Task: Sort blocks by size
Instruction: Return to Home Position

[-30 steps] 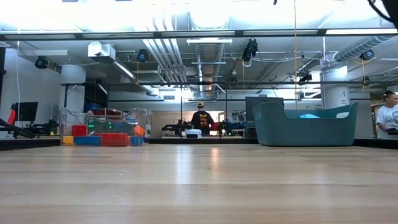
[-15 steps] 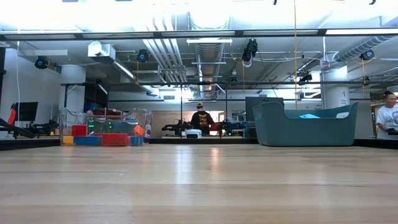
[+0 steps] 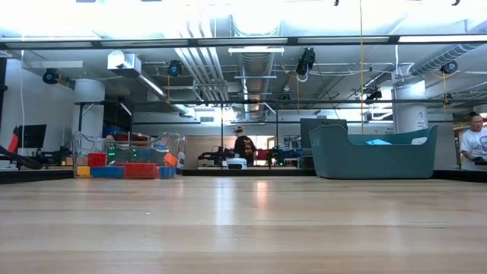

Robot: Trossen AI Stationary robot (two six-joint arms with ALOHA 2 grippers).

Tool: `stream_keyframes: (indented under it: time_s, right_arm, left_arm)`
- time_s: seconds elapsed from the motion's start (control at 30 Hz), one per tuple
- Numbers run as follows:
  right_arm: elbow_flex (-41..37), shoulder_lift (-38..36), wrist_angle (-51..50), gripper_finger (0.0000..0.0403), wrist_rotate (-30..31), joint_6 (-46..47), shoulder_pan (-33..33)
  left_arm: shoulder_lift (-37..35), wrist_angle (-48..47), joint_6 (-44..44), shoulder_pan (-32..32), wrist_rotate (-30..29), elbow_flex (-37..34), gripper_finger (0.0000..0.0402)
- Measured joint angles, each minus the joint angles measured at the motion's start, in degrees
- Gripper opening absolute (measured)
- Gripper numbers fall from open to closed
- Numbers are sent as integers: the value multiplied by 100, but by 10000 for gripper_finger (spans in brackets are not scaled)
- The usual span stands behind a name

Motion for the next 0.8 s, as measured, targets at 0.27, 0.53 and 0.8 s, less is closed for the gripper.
stream_keyframes:
  time_s: [0.27, 0.53, 0.8]
  right_arm:
    - [-1027, -936, 656, 12, 1, 870, -71]
    - [-1248, -1260, 538, 13, -34, 1351, -74]
    - [-1622, -1286, 547, 13, -758, 632, -110]
  left_arm:
    - [-390, 2764, 267, 2290, 2920, -1696, 263]
    - [-1307, 2096, 58, 3037, 3489, -2107, 263]
    - [-3233, 602, 157, 2586, 2672, -2309, 263]
